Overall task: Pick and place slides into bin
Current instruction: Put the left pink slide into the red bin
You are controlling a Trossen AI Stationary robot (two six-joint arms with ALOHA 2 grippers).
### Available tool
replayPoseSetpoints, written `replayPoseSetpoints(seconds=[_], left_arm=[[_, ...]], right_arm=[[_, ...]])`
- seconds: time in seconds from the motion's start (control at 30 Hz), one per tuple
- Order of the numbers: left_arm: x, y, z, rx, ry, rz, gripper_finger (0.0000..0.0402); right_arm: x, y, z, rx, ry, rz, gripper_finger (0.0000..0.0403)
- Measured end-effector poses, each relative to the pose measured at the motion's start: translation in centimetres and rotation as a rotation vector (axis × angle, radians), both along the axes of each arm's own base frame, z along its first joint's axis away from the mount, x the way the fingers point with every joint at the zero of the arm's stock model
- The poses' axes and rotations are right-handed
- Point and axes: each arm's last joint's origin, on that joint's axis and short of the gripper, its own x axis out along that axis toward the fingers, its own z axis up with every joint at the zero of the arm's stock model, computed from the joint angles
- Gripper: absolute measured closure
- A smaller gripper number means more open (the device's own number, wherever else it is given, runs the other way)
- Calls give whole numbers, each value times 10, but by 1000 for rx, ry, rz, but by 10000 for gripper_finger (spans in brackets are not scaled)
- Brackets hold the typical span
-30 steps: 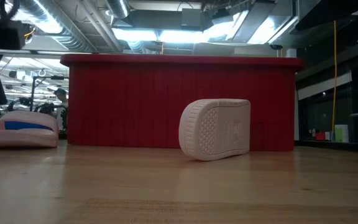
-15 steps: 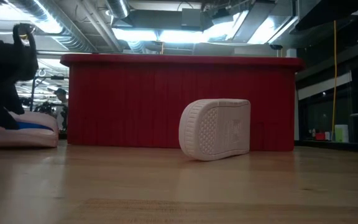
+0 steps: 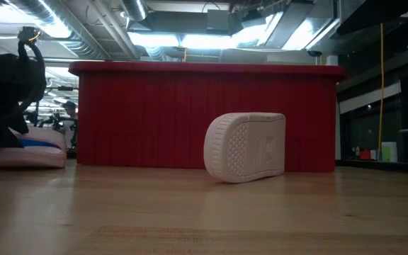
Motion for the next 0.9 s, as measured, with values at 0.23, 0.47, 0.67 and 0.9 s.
replayPoseSetpoints(seconds=[0.23, 0.47, 0.67, 0.9], left_arm=[[0, 0, 0, 0, -18, 13, 268], [-1, 0, 0, -8, -21, 34, 294], [-1, 1, 1, 0, -32, 46, 321], [-3, 2, 4, 26, -59, 91, 393]], right_arm=[[0, 0, 0, 0, 0, 0, 393], [0, 0, 0, -3, 1, 1, 393], [0, 0, 0, -3, 1, 1, 393], [0, 0, 0, -3, 1, 1, 393]])
